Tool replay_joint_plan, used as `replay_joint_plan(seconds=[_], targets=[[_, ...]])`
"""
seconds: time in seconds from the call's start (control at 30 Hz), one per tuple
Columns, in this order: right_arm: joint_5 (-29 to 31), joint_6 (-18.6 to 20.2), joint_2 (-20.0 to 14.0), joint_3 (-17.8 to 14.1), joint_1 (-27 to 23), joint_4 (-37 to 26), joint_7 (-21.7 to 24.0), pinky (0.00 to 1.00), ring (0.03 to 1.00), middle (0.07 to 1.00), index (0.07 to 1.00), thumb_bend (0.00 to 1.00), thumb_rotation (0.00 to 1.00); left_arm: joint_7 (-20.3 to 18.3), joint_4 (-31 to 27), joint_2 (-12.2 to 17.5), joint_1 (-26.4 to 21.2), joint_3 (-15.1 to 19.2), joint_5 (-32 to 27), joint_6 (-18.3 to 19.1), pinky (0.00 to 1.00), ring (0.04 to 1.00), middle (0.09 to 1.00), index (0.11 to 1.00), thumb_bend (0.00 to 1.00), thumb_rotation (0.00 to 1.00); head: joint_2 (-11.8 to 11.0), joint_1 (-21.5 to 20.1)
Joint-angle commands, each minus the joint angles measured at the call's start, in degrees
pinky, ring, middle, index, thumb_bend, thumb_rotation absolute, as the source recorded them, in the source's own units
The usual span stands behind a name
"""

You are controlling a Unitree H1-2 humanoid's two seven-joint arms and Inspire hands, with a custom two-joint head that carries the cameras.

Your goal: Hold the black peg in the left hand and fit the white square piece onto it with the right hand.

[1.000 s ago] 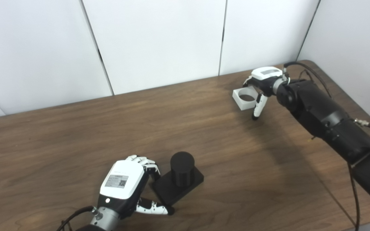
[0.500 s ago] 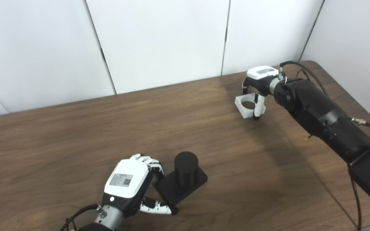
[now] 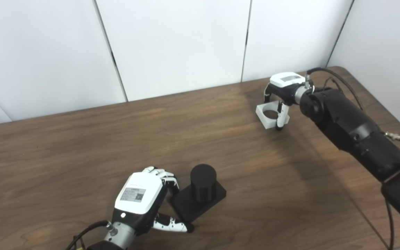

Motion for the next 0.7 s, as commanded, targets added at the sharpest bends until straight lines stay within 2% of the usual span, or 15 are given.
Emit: replay_joint_plan(seconds=[0.0,0.17,0.37,0.53,0.67], targets=[[1.41,-1.38,-0.92,-0.47,-0.12,-3.04,0.98,0.88,0.914,0.814,0.488,0.52,0.13,-3.88,2.63,0.59,1.63,-2.54,2.85,-0.67,0.87,0.813,0.755,0.49,0.52,0.06,0.09,0.26],[1.74,-0.93,-3.01,-1.57,0.36,-11.35,5.03,0.96,0.909,0.813,0.488,0.52,0.13,-3.52,2.88,0.54,1.43,-2.6,2.94,-0.68,0.86,0.809,0.753,0.489,0.52,0.06,0.33,0.78],[1.78,-0.64,-4.62,-2.77,0.89,-24.18,11.63,1.0,0.916,0.824,0.49,0.52,0.13,-2.43,3.63,0.67,1.09,-1.93,2.35,-0.69,0.85,0.806,0.75,0.489,0.52,0.06,1.06,2.21],[2.72,0.85,-4.9,-3.15,0.53,-33.81,19.15,1.0,0.927,0.825,0.489,0.52,0.13,-2.5,4.18,0.61,0.49,-1.73,2.35,-0.52,0.86,0.809,0.752,0.489,0.52,0.06,2.72,3.69],[4.1,3.63,-4.33,-3.89,-0.29,-41.08,26.08,1.0,0.927,0.824,0.488,0.52,0.13,-2.93,4.44,0.41,0.07,-1.93,2.54,-0.4,0.86,0.812,0.753,0.489,0.52,0.06,3.48,4.34]])
